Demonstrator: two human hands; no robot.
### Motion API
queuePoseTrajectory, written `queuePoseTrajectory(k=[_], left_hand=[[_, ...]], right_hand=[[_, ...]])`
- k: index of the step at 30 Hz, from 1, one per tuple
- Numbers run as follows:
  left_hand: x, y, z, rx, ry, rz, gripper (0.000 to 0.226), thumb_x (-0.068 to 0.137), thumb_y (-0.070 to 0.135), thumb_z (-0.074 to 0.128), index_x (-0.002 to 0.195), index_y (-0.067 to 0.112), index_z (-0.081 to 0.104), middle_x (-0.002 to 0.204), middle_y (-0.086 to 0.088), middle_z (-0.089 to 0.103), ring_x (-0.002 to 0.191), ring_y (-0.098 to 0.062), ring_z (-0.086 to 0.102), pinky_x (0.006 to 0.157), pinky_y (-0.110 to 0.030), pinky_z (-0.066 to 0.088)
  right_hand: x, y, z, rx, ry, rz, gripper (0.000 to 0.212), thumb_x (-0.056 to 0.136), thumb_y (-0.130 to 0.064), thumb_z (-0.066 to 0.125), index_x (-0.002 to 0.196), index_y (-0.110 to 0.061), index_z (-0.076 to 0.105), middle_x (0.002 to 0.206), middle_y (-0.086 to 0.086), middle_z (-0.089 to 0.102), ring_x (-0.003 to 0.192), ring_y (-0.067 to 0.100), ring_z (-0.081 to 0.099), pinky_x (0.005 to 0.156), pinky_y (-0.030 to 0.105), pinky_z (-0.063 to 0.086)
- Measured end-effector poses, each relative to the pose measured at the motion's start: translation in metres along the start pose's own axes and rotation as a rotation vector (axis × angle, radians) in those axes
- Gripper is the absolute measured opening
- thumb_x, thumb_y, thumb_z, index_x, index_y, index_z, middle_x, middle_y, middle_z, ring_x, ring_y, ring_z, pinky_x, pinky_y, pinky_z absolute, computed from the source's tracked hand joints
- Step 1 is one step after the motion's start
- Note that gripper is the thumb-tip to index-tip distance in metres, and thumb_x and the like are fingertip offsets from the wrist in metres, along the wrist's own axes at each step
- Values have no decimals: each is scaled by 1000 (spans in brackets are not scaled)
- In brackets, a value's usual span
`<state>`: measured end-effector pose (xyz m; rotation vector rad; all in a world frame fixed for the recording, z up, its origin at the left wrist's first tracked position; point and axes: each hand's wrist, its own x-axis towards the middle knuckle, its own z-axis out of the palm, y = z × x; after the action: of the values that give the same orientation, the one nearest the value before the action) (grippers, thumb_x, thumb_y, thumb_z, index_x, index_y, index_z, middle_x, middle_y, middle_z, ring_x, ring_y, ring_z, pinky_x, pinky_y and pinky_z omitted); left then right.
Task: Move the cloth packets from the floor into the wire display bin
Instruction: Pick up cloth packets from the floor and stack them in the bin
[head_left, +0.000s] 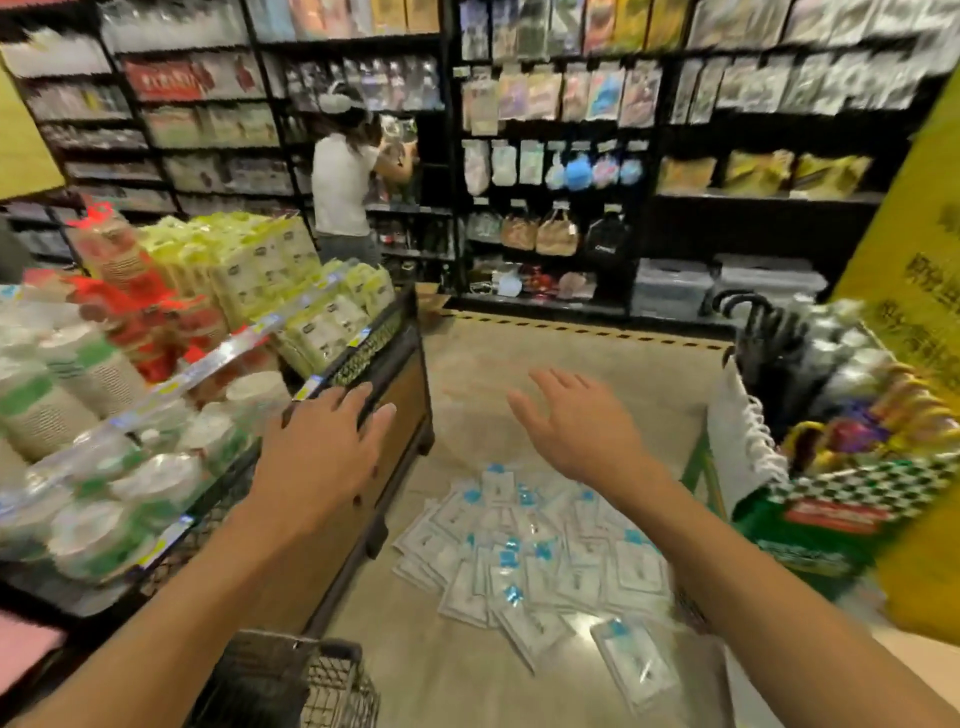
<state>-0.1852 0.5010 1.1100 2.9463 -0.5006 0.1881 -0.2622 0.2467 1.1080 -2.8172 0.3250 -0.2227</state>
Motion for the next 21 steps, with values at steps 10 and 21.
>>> queuePoseTrajectory(k=[10,21], left_hand=[[54,184,71,-47,-84,125,62,102,63,22,154,32,36,156,1,45,137,-28,49,112,-56,36],[99,278,158,3,-223,227,66,101,64,23,155,28,35,154,0,49,135,-28,51,110,-56,39]], right_hand=[[-9,214,-28,-33,31,207,66,107,-59,30,156,-16,40,159,8,45,147,28,39,121,40,28],[-25,356,6,-16,16,399,66,105,-60,32,150,-15,47,149,7,54,138,28,46,117,40,35]])
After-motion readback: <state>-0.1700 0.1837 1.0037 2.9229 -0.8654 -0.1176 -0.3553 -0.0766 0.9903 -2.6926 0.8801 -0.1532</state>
